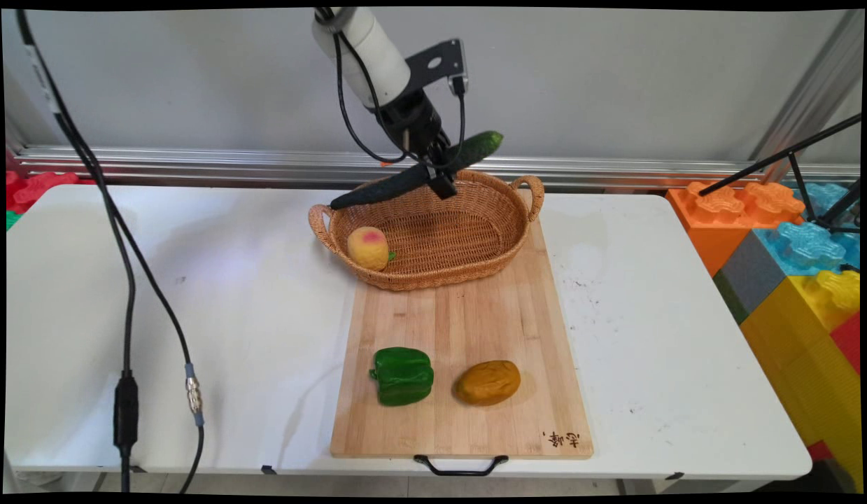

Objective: Place the picked object on the cutting board

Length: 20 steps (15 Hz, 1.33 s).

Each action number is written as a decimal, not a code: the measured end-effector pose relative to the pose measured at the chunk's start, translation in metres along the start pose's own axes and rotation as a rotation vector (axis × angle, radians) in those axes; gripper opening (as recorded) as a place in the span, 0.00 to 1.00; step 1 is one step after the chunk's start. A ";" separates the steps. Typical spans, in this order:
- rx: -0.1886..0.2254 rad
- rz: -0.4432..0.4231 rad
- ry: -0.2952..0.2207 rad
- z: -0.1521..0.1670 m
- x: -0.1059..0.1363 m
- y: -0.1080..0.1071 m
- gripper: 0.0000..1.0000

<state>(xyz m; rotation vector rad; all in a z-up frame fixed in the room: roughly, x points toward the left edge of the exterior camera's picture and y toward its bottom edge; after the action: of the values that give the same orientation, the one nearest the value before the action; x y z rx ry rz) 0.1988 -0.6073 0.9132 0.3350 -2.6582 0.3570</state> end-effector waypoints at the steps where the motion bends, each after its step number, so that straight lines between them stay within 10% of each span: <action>1: 0.011 0.001 -0.003 -0.007 0.003 0.003 0.00; 20: -0.044 0.064 -0.038 -0.022 0.022 0.138 0.00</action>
<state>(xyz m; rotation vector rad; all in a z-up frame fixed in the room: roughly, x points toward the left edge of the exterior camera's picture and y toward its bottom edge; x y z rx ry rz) 0.1480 -0.4752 0.9153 0.2462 -2.7146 0.3148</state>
